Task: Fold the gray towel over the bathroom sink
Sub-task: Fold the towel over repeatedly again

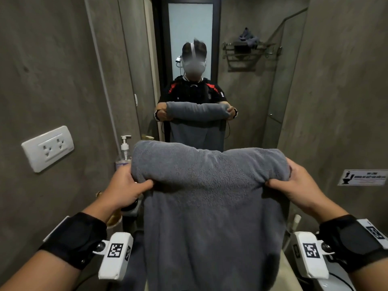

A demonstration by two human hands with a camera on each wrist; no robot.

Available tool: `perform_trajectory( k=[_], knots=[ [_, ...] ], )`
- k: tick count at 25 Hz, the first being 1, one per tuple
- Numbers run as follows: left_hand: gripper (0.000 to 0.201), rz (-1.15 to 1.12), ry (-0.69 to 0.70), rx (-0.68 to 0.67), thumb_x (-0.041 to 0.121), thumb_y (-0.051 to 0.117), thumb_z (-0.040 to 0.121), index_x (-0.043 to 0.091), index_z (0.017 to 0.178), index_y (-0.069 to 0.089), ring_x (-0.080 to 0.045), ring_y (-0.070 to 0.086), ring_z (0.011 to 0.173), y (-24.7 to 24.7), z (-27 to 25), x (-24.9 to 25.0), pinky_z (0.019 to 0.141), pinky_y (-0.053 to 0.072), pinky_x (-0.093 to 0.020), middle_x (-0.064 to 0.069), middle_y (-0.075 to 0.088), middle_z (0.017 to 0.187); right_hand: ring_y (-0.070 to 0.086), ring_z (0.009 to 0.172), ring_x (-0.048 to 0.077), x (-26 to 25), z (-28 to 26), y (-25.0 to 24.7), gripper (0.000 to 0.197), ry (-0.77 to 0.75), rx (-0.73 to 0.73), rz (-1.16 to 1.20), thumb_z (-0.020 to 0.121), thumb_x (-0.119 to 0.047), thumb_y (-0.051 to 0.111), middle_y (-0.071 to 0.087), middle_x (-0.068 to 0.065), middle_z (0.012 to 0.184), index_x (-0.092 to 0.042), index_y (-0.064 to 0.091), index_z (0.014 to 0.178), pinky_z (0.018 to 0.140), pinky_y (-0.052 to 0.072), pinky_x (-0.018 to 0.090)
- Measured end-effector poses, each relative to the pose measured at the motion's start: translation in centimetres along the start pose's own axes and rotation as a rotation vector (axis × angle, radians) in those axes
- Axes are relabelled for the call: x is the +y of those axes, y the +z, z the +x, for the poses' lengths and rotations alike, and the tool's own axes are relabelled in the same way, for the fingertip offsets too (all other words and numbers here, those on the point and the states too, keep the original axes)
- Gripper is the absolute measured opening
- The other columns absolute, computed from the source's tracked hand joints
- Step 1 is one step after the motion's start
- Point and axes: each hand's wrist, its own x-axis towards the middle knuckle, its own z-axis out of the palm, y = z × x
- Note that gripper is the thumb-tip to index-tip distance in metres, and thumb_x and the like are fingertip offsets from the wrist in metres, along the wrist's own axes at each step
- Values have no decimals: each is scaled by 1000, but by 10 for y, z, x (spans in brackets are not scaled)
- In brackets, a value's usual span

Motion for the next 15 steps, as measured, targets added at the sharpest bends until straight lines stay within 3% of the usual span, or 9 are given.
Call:
perform_trajectory(
  k=[2,3,6,8,11,13,15],
  knots=[
    [33,-46,-27,42,15,84,78,23,106,67,0,68,97,0,1,-8,84,57,-24,11,74,98,72,99,10,1,1,0,48,33,59,19,73,-6,84,76,-5,107,-31,68,111,88,58,38],
    [40,-56,-57,47,31,84,78,22,112,66,-4,67,102,1,2,-9,88,55,-29,7,73,107,71,98,13,3,3,0,42,55,90,28,74,-14,84,76,-4,105,-28,68,110,88,58,42],
    [65,-209,-165,37,68,75,68,27,118,66,-11,68,109,9,6,-8,89,54,-27,3,72,118,70,102,16,5,12,1,32,107,129,97,80,-22,79,74,-2,108,-23,68,110,94,55,51],
    [59,-274,-190,54,74,72,68,35,112,70,-6,69,107,14,8,0,83,55,-21,11,74,115,71,101,15,6,15,2,22,107,121,145,84,-27,75,77,-3,104,-25,72,105,96,54,51],
    [57,-280,-205,100,80,68,68,39,108,72,-4,70,103,20,13,11,84,54,-24,12,75,111,71,101,8,8,22,1,22,106,122,167,82,-46,72,77,-10,105,-33,74,101,97,54,45],
    [67,-302,-213,116,77,75,62,30,111,71,-7,72,100,25,11,16,76,56,-19,10,76,109,68,107,6,12,28,2,39,89,129,165,77,-57,68,75,-9,110,-34,71,108,101,51,41],
    [76,-345,-212,117,61,91,53,23,115,68,-10,73,98,33,8,18,71,57,-19,6,77,109,64,113,5,16,32,1,58,83,155,130,75,-67,63,72,-10,117,-30,64,120,104,48,40]
  ],
)
